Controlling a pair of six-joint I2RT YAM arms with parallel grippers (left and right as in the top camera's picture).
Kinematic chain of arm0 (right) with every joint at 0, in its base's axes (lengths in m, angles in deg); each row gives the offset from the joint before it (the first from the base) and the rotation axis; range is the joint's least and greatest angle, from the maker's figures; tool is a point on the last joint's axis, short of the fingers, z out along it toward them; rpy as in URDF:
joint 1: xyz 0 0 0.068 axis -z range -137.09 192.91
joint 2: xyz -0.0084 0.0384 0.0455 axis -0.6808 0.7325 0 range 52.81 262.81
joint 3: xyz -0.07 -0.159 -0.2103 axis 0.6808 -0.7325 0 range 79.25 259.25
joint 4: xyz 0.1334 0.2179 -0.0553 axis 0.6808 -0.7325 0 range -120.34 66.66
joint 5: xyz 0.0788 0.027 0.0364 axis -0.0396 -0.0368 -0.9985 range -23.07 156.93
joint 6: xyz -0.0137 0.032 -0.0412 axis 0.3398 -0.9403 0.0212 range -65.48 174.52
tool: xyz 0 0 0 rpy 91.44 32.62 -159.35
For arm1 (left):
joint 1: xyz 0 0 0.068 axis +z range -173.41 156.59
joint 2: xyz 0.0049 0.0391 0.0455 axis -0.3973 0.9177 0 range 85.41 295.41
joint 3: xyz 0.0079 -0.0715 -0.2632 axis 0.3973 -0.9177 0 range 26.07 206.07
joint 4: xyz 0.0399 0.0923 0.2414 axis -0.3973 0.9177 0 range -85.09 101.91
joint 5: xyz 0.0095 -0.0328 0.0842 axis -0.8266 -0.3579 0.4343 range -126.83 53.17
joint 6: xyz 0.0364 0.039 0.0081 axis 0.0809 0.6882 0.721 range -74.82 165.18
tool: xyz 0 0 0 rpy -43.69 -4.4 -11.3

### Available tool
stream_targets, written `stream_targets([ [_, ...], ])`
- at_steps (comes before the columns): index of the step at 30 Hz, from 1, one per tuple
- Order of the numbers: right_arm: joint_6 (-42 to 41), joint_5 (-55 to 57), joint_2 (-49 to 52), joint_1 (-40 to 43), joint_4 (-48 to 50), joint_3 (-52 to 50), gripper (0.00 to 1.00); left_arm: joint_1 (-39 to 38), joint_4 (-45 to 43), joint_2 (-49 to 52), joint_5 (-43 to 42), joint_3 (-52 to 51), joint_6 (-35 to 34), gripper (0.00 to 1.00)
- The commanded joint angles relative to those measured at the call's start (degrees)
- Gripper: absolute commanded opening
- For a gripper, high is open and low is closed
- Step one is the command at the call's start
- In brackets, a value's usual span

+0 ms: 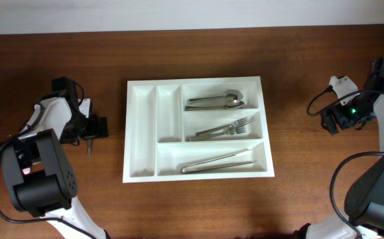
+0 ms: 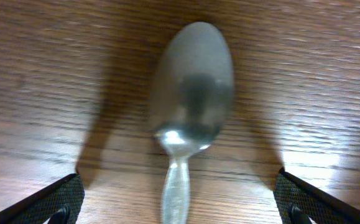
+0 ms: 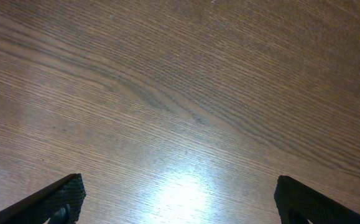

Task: Pack container
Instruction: 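Lower the left gripper onto a metal spoon and grasp it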

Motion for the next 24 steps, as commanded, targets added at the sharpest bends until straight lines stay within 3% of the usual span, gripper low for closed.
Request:
stream_targets([
  [1,0.4,-0.9,0.1,0.0,0.0,-0.3,0.99,0.1,0.1,1.9,-4.5,-0.5,-0.2,1.00],
  [11,0.4,-0.9,0.1,0.0,0.0,-0.3,0.99,0.1,0.1,1.9,-4.1,-0.5,-0.3,1.00],
  [17,0.4,-0.9,0.1,0.0,0.0,-0.3,0.99,0.1,0.1,1.9,0.9,-0.5,-0.4,1.00],
  [19,0.4,-0.9,0.1,0.0,0.0,-0.3,0.99,0.1,0.1,1.9,1.5,-0.5,-0.4,0.90],
  [22,0.4,-0.9,0.1,0.0,0.0,-0.3,0.99,0.1,0.1,1.9,1.6,-0.5,-0.4,0.67],
  [24,0.4,-0.9,0.1,0.0,0.0,-0.3,0.99,0.1,0.0,1.9,1.6,-0.5,-0.4,0.60],
])
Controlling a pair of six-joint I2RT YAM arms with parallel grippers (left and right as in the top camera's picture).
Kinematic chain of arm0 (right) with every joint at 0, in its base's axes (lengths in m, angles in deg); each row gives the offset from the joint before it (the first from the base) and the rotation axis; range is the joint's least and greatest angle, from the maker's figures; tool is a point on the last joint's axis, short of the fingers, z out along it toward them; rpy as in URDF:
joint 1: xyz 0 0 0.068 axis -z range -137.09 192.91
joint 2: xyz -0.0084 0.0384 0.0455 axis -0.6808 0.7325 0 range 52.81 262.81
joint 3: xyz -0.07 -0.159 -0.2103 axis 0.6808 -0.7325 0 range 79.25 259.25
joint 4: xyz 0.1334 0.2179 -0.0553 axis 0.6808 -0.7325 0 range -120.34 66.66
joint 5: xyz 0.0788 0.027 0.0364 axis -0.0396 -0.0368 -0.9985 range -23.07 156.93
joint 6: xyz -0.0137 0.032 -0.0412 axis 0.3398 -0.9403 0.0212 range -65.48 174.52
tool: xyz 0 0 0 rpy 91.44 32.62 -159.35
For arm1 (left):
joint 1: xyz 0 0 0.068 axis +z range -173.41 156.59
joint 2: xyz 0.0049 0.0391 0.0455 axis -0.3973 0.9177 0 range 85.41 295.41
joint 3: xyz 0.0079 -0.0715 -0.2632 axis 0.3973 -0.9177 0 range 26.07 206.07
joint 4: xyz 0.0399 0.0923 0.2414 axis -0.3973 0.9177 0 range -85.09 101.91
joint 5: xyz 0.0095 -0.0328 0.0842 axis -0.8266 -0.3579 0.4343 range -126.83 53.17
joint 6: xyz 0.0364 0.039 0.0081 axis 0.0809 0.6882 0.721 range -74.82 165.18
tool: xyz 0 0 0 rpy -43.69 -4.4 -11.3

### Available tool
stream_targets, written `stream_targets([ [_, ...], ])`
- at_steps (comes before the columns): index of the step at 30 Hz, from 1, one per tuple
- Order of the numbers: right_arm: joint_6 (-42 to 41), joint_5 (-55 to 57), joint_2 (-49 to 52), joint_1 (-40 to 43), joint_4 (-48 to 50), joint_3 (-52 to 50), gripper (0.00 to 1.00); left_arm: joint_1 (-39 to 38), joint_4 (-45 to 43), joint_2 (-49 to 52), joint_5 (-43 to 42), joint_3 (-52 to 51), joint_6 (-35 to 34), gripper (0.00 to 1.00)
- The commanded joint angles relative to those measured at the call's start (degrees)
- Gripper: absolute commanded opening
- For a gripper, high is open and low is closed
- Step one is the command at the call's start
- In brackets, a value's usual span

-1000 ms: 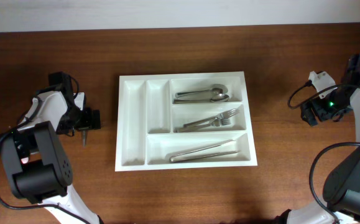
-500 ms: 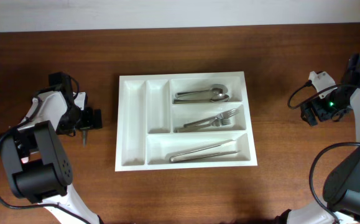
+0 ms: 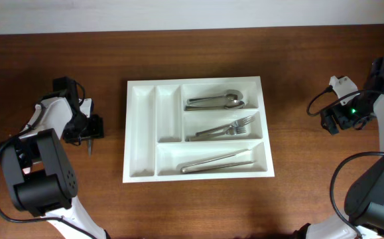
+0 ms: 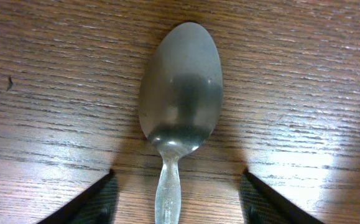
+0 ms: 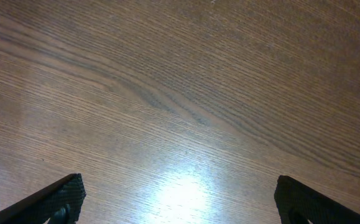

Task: Pack container
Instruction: 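Lower the left gripper onto a metal spoon and grasp it, then lift the spoon and carry it right into the tray's left compartment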

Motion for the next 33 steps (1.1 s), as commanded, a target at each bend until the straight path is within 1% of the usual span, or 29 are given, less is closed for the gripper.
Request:
stream_targets([
  [1,0.4,-0.9,0.1,0.0,0.0,-0.3,0.99,0.2,0.0,1.8,1.5,-0.5,-0.2,0.58],
  [5,0.4,-0.9,0.1,0.0,0.0,-0.3,0.99,0.2,-0.7,1.8,1.5,-0.5,-0.3,0.49],
  [7,0.4,-0.9,0.1,0.0,0.0,-0.3,0.99,0.2,-1.0,1.8,1.5,-0.5,-0.3,0.47],
  [9,0.4,-0.9,0.1,0.0,0.0,-0.3,0.99,0.2,-1.2,1.8,1.5,-0.5,-0.3,0.36],
  [10,0.4,-0.9,0.1,0.0,0.0,-0.3,0.99,0.2,-1.2,1.8,1.5,-0.5,-0.3,0.34],
  [14,0.4,-0.9,0.1,0.0,0.0,-0.3,0.99,0.2,-1.3,1.8,1.5,-0.5,-0.3,0.32],
  [16,0.4,-0.9,0.1,0.0,0.0,-0.3,0.99,0.2,-1.5,1.8,1.5,-0.5,-0.3,0.27],
  [18,0.4,-0.9,0.1,0.0,0.0,-0.3,0.99,0.2,-1.7,1.8,1.5,-0.5,-0.3,0.20],
  [19,0.4,-0.9,0.1,0.0,0.0,-0.3,0.99,0.2,-1.9,1.8,1.5,-0.5,-0.3,0.18],
  [24,0.4,-0.9,0.1,0.0,0.0,-0.3,0.99,0.2,-2.1,1.8,1.5,-0.5,-0.3,0.17],
  [26,0.4,-0.9,0.1,0.0,0.0,-0.3,0.99,0.2,-2.1,1.8,1.5,-0.5,-0.3,0.11],
  [30,0.4,-0.9,0.1,0.0,0.0,-0.3,0.99,0.2,-2.0,1.8,1.5,-0.2,-0.9,0.09],
  [31,0.4,-0.9,0.1,0.0,0.0,-0.3,0.99,0.2,-1.8,1.8,1.5,0.0,-1.1,0.06],
  [33,0.4,-0.9,0.1,0.0,0.0,-0.3,0.99,0.2,-1.4,1.8,1.5,0.7,-1.9,0.03],
])
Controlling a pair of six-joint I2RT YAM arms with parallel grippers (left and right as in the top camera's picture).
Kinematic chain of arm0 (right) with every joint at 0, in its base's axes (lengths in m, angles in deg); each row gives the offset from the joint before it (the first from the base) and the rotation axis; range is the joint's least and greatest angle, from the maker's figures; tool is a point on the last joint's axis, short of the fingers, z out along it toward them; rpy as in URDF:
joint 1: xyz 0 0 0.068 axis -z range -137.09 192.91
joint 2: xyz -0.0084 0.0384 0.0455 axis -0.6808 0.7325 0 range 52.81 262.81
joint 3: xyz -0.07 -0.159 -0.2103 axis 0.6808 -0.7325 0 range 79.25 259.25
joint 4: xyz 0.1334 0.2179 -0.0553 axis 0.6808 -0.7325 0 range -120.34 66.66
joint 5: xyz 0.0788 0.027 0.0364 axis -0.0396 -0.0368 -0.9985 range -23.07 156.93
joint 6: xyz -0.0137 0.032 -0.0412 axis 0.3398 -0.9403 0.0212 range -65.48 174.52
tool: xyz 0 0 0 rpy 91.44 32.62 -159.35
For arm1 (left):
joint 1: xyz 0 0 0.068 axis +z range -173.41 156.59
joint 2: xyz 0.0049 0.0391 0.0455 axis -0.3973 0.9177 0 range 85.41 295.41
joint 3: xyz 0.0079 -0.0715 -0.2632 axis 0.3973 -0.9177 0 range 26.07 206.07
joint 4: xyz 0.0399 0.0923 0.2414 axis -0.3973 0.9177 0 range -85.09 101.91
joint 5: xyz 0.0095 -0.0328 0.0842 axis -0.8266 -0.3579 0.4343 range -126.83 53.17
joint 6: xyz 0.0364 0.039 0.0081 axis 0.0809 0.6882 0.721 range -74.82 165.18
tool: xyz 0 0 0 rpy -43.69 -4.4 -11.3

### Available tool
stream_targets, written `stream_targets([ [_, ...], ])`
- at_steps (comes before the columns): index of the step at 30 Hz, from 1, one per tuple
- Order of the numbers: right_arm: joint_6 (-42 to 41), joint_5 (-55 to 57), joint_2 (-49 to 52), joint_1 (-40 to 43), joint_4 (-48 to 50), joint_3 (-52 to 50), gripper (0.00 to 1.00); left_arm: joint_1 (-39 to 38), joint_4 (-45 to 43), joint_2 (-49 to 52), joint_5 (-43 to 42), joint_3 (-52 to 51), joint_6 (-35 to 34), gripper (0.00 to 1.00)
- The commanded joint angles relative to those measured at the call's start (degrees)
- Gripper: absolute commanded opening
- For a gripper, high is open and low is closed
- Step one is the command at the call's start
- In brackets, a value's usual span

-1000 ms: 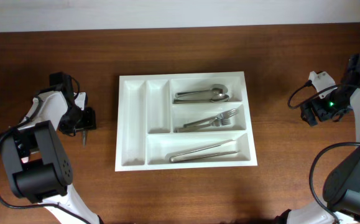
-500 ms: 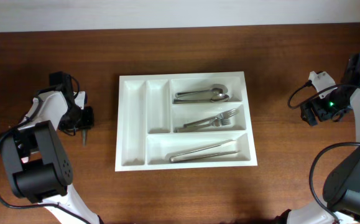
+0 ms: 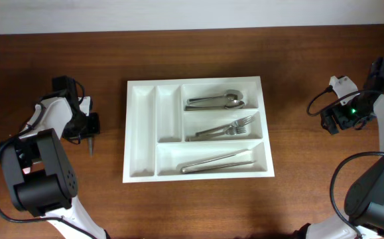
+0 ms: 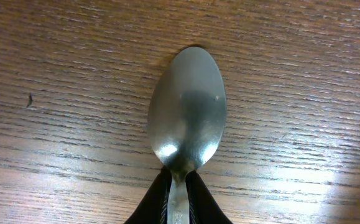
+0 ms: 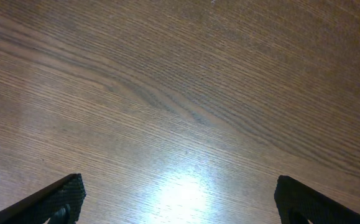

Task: Pack container
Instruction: 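Lift the spoon and carry it right into the tray's left compartment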

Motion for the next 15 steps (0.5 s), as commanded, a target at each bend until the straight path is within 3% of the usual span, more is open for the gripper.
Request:
stream_targets([
  [1,0.4,-0.9,0.1,0.0,0.0,-0.3,0.99,0.2,0.8,1.8,0.9,1.0,-1.6,0.03],
  [15,0.4,-0.9,0.1,0.0,0.0,-0.3,0.99,-1.7,15.4,1.8,-4.4,17.9,-1.7,0.03],
])
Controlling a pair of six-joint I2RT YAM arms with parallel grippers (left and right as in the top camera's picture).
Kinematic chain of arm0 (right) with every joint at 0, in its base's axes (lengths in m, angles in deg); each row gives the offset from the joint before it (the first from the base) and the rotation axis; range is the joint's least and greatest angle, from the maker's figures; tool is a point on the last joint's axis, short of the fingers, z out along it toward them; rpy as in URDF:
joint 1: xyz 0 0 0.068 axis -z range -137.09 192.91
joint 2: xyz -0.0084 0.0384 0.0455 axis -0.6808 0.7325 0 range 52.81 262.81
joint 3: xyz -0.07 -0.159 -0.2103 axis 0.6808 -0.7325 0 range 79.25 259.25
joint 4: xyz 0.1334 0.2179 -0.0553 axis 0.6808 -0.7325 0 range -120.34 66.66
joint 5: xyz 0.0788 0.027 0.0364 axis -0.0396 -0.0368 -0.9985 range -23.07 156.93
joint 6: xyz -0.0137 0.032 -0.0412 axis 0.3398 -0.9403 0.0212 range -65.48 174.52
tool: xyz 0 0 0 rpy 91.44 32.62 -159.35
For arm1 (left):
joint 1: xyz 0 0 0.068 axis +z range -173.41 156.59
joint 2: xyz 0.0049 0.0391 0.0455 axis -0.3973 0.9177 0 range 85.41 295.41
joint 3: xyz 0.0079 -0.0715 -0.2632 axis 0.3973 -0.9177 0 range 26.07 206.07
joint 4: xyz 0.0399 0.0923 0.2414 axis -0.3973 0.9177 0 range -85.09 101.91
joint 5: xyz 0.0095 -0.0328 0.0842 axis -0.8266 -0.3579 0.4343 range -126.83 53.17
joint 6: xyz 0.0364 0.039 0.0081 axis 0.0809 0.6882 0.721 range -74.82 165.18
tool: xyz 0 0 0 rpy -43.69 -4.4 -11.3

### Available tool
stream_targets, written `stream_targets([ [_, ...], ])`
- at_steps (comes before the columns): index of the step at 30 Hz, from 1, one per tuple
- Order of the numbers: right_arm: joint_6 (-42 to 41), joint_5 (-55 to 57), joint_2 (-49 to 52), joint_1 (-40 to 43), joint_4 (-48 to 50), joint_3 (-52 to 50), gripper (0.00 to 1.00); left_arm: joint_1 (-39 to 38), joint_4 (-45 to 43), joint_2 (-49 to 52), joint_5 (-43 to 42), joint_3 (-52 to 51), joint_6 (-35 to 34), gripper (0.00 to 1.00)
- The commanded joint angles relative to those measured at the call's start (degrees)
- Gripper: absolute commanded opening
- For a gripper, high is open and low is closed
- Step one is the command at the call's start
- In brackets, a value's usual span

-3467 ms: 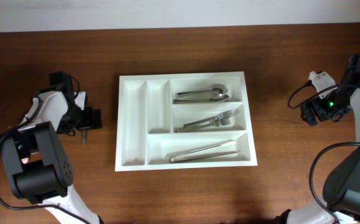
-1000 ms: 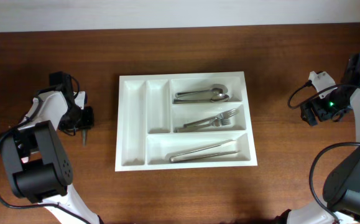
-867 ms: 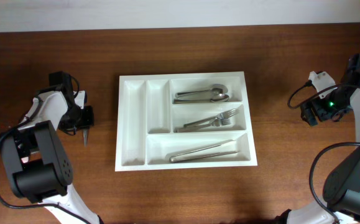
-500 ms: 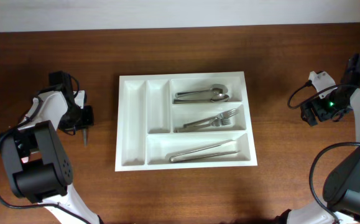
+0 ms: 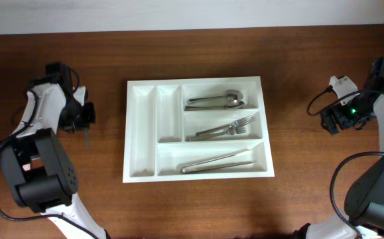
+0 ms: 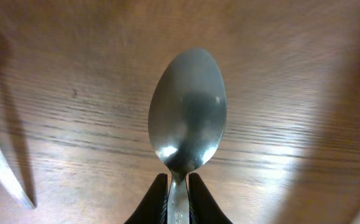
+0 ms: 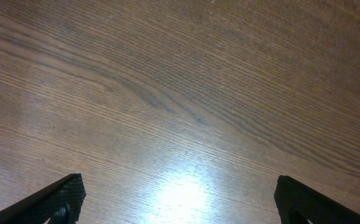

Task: Pack container
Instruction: 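Lift the spoon and carry it right into the tray's left compartment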

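Note:
A steel spoon (image 6: pixel 187 112) shows bowl-forward in the left wrist view. My left gripper (image 6: pixel 178 198) is shut on its handle just below the bowl, and the blurred wood beneath suggests it is held above the table. From overhead the left gripper (image 5: pixel 84 123) is left of the white cutlery tray (image 5: pixel 127 133), with the spoon's tip (image 5: pixel 87 137) pointing toward the table's front. My right gripper (image 7: pixel 178 208) is open over bare wood at the far right (image 5: pixel 329 123).
The tray's right compartments hold spoons (image 5: pixel 215 101), forks (image 5: pixel 228 129) and long utensils (image 5: pixel 218 161). Two narrow slots (image 5: pixel 168 113) run along its left part. A pale streak (image 6: pixel 5 171) crosses the left of the left wrist view; I cannot tell what it is.
My left gripper, still shut on the spoon, has moved back and slightly left in the overhead view. The wood under the spoon now looks farther and blurred. The right arm is unchanged.
My left gripper stood wide open around a spoon lying on the table left of the tray. Its fingers were then closer to the handle, then shut on it just below the bowl. Now the spoon is held off the wood. The right gripper stayed open and still.

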Motion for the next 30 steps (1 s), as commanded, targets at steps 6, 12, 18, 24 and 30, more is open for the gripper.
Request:
stream_targets([
  [6,0.4,-0.9,0.1,0.0,0.0,-0.3,0.99,-5.4,6.6,0.2,-6.0,13.1,-0.8,0.03],
  [12,0.4,-0.9,0.1,0.0,0.0,-0.3,0.99,-11.6,10.6,0.2,-6.0,15.1,-3.6,0.04],
  [18,0.4,-0.9,0.1,0.0,0.0,-0.3,0.99,-17.1,12.9,0.2,-7.1,15.0,-8.0,0.04],
  [24,0.4,-0.9,0.1,0.0,0.0,-0.3,0.99,-21.1,13.3,0.2,-7.0,15.0,-8.2,0.07],
  [30,0.4,-0.9,0.1,0.0,0.0,-0.3,0.99,-21.9,12.9,0.2,-7.0,15.0,-8.2,0.14],
])
